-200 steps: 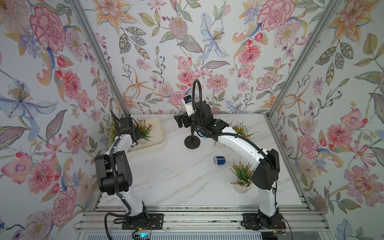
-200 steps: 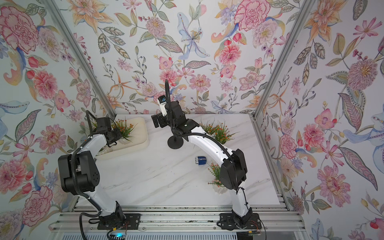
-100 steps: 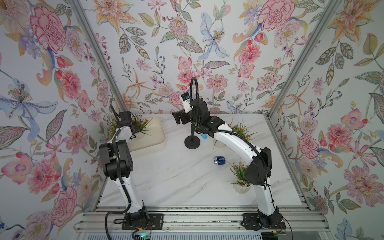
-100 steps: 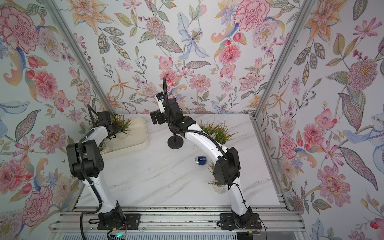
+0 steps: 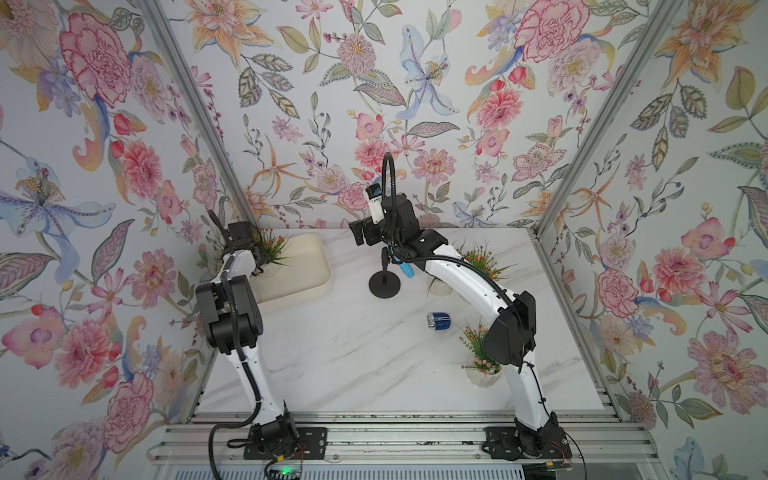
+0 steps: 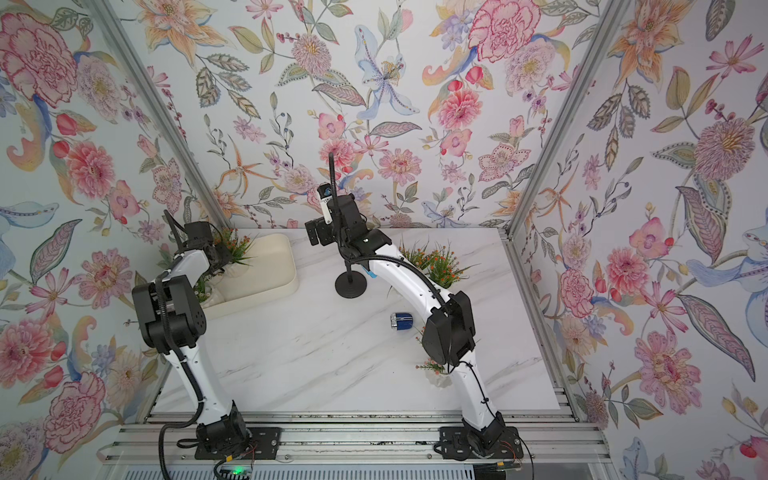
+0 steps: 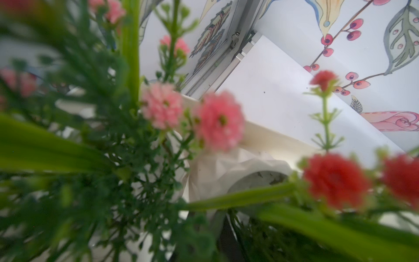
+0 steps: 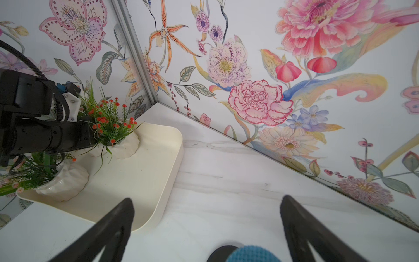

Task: Put the potted gypsophila into the storage box
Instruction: Place the baby's breath potted plant at the storage box.

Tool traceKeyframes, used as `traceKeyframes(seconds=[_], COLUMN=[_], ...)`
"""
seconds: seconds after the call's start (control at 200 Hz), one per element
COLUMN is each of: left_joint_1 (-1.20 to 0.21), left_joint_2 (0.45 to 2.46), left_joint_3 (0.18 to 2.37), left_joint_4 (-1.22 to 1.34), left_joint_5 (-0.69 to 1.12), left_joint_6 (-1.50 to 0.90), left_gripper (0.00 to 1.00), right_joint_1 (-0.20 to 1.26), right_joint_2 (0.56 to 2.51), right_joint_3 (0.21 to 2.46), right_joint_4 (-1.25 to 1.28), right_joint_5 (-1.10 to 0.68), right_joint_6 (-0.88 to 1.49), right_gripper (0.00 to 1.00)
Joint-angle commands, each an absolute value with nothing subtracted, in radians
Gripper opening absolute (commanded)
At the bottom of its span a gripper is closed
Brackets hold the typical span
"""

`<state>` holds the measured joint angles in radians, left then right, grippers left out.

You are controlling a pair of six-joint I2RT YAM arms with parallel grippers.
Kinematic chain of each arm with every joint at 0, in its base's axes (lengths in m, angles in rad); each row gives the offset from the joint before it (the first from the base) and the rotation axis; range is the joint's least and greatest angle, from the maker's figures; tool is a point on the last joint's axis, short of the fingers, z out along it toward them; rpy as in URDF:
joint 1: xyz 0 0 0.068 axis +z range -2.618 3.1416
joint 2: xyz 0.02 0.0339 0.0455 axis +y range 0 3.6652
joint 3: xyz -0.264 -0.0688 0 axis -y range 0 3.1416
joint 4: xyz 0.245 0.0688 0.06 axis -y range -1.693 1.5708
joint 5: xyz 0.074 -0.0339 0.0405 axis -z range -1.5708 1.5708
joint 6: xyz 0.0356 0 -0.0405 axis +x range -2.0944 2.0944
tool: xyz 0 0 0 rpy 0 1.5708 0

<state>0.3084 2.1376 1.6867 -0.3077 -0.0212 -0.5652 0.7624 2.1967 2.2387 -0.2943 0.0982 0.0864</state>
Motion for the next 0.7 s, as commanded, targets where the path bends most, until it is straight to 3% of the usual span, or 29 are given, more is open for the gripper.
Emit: traceKeyframes(seconds=[0.0,0.21,0.425,0.696], left_joint_1=[0.316,0.310,0.279,0.214], left_joint_2=[2.147,2.099,2.008,1.817], left_joint_3=[1.710,1.677,1.613,1.464], left_joint_4=[-0.222,-0.191,-0.139,-0.069], left_joint_5=[-0.051,-0.074,-0.095,-0.098], left_joint_6=[-0.598,-0.603,-0.576,-0.532], left_gripper=[0.22,0.28,0.46,0.56], right_joint_1=[0.763,0.772,0.783,0.799], right_joint_2=[2.208,2.195,2.145,2.003], right_joint_3=[2.272,2.256,2.198,2.022], right_joint_4=[-0.321,-0.324,-0.324,-0.324], right_joint_5=[0.115,0.129,0.158,0.228], right_joint_6=[0.097,0.089,0.071,0.074], right_gripper=[1.00,1.00,1.00,1.00])
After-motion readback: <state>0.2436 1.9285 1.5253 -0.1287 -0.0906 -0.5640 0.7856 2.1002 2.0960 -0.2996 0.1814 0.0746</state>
